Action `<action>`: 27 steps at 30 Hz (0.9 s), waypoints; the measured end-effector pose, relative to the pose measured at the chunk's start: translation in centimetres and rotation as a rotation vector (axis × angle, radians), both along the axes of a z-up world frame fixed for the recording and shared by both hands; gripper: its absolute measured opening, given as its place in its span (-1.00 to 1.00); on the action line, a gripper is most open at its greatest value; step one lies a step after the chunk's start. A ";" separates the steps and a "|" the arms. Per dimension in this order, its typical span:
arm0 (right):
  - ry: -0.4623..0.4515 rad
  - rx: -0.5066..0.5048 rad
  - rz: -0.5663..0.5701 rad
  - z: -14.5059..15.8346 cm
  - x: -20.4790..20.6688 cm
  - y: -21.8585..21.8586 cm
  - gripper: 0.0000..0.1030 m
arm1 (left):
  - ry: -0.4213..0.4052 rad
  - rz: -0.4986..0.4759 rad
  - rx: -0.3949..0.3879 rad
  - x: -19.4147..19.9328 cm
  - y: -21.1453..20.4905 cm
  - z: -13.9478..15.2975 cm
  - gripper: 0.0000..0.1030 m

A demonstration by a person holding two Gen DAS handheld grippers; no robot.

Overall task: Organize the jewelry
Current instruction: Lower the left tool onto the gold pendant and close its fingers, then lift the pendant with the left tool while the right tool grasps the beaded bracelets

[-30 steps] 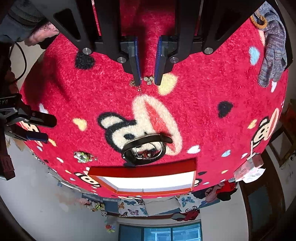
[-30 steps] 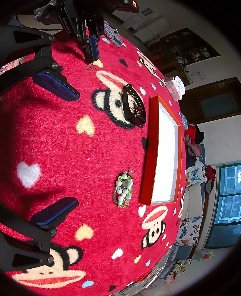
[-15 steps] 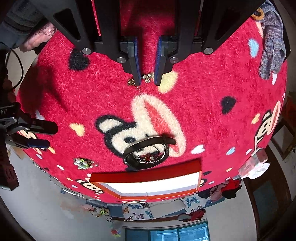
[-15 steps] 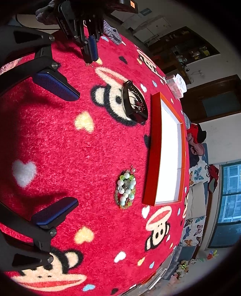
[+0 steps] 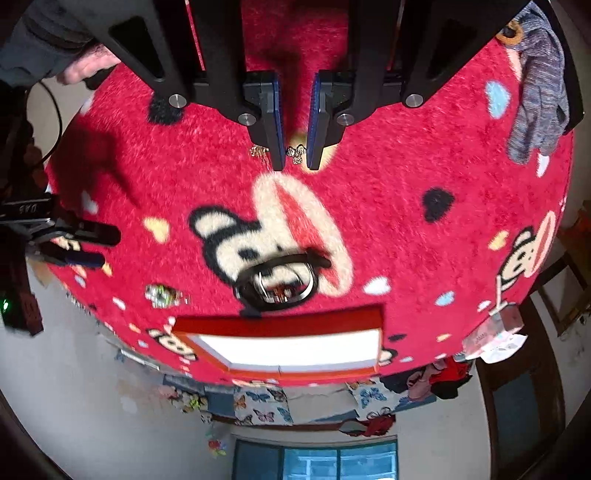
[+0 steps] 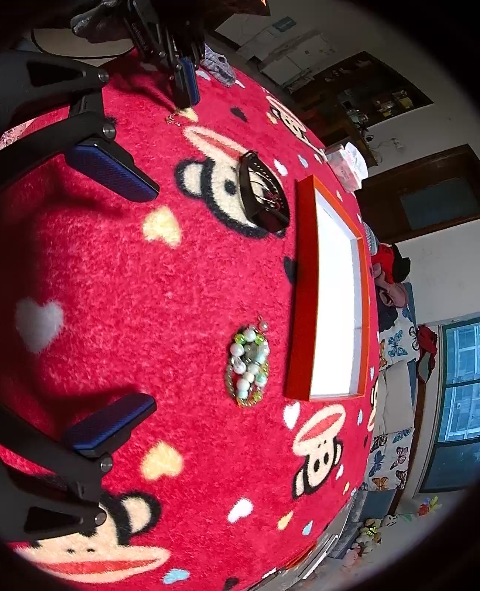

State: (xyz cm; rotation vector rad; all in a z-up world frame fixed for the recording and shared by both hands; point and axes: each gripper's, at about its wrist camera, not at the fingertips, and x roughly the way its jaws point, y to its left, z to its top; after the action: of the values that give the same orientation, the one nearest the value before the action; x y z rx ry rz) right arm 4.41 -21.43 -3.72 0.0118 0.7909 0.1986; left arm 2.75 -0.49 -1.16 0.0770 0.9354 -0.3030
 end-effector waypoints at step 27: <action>-0.004 -0.023 -0.024 1.9 5.9 -4.7 0.02 | -0.072 0.015 -0.055 1.1 0.3 4.2 -0.77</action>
State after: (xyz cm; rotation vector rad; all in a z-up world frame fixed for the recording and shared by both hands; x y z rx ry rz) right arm 10.27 -26.12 -1.79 -0.0009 0.7886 0.1665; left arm 3.81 -0.14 3.04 0.0304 0.8549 -0.3104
